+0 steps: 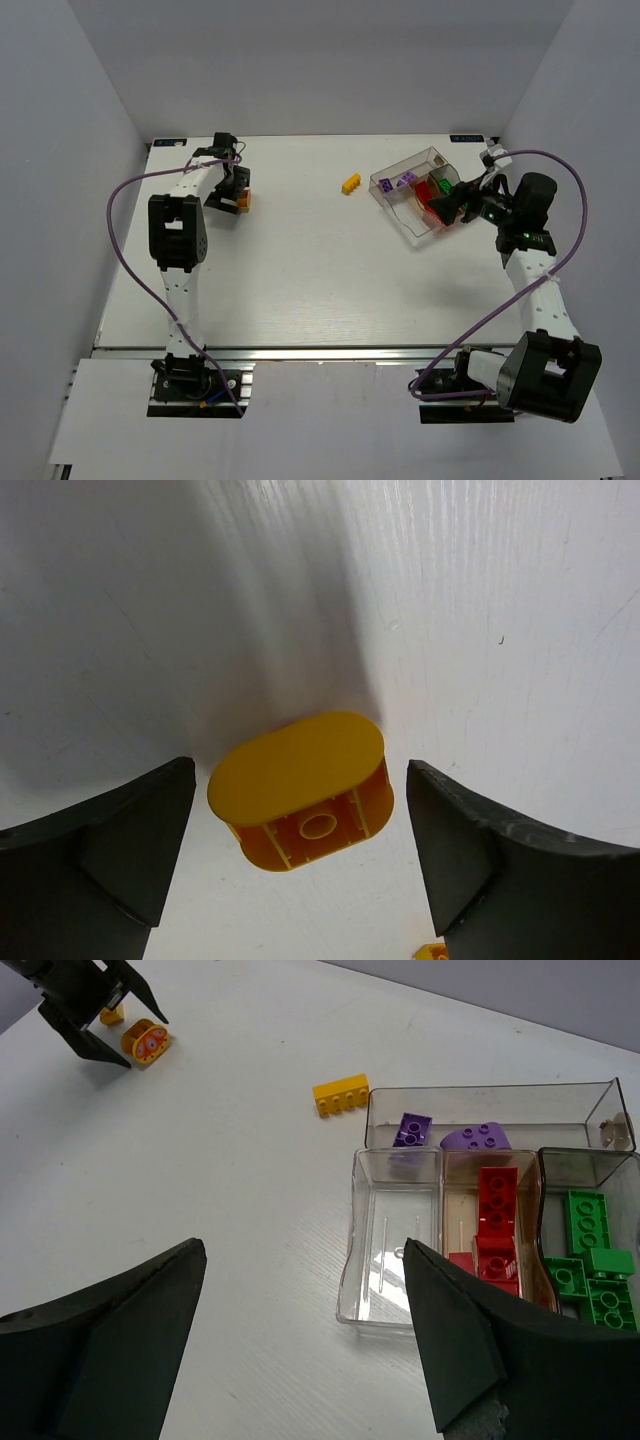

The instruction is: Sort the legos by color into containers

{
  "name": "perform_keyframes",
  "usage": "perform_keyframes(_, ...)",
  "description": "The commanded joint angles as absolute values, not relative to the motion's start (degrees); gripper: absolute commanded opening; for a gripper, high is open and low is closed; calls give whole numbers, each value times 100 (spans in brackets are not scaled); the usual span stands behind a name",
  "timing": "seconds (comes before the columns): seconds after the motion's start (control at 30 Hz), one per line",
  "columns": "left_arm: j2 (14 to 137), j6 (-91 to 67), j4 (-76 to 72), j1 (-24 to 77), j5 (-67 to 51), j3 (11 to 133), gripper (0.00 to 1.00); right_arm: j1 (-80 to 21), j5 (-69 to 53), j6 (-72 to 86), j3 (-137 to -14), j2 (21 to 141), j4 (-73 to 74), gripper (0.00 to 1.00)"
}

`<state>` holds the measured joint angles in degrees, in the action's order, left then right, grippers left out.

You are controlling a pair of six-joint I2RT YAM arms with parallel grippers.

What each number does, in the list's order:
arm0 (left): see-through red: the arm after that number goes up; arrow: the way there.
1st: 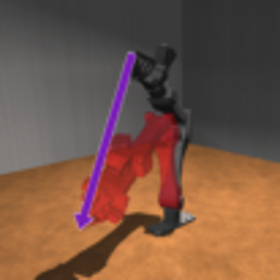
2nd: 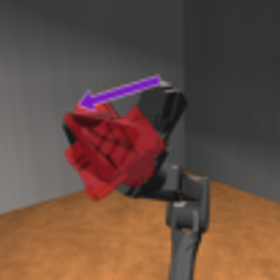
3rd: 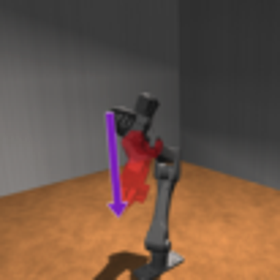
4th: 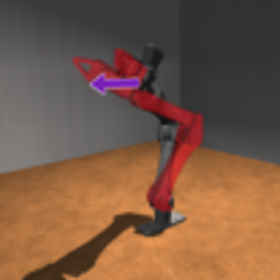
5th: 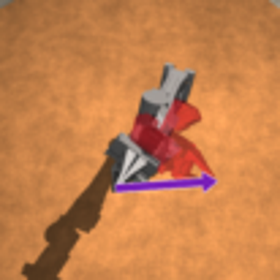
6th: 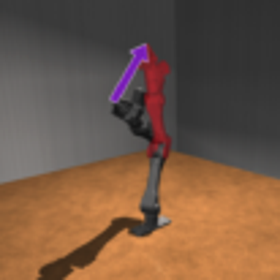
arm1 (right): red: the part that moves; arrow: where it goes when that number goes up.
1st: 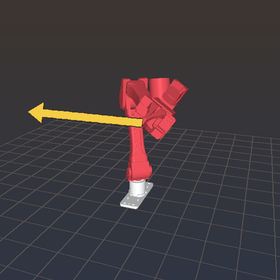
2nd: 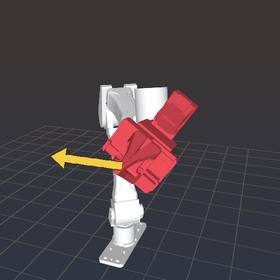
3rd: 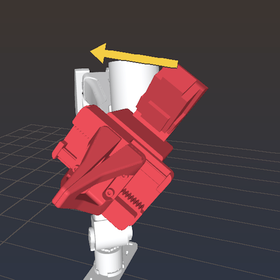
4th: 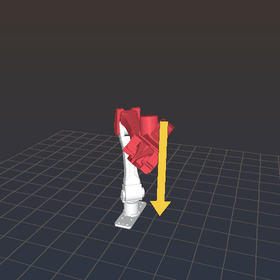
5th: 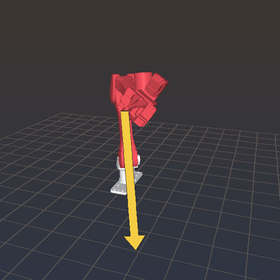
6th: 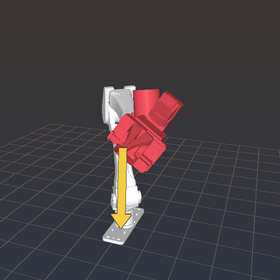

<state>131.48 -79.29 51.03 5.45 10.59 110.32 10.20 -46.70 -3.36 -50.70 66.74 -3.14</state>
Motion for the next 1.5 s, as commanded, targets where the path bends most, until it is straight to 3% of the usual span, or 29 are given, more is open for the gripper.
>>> perform_keyframes(0.0, 13078, -7813, 5010, 554, 888, 11118, 94, 1081, -4764, -299, -5001, 6504, -562, 85)
perform_keyframes(0.1, 13096, -7778, 4914, 554, 739, 11066, 81, 1099, -4781, -290, -5001, 6513, -562, 85)
perform_keyframes(0.23, 12999, -7708, 4650, 554, 537, 10846, 47, 1125, -4807, -290, -4992, 6495, -562, 85)
perform_keyframes(0.43, 12561, -6630, 3772, 606, 9, 10539, 18, 1151, -4816, -316, -4975, 6469, -571, 84)
perform_keyframes(0.47, 12455, -6009, 3240, 676, -374, 10451, 10, 1169, -4808, -316, -4975, 6469, -571, 84)
perform_keyframes(0.57, 12025, -4924, 1530, 782, -1990, 9671, 0, 1178, -4764, -351, -4966, 6469, -571, 83)
perform_keyframes(0.67, 12058, -4597, 329, 1079, -3644, 9298, 0, 1213, -4702, -360, -4975, 6460, -571, 83)
perform_keyframes(0.8, 12734, -3816, 596, 1737, -4736, 10316, 0, 1257, -4623, -369, -4966, 6451, -571, 83)
perform_keyframes(1.03, 13165, -2550, 572, 2653, -4500, 11293, 0, 1406, -4632, -316, -4948, 6442, -606, 83)
perform_keyframes(1.27, 13552, -2330, -1686, 3365, -4457, 11293, 0, 1555, -4702, -255, -4931, 6399, -633, 83)
perform_keyframes(1.47, 14256, -1644, -1309, 3691, -3833, 12410, 0, 1801, -4676, -80, -4834, 6214, -799, 83)
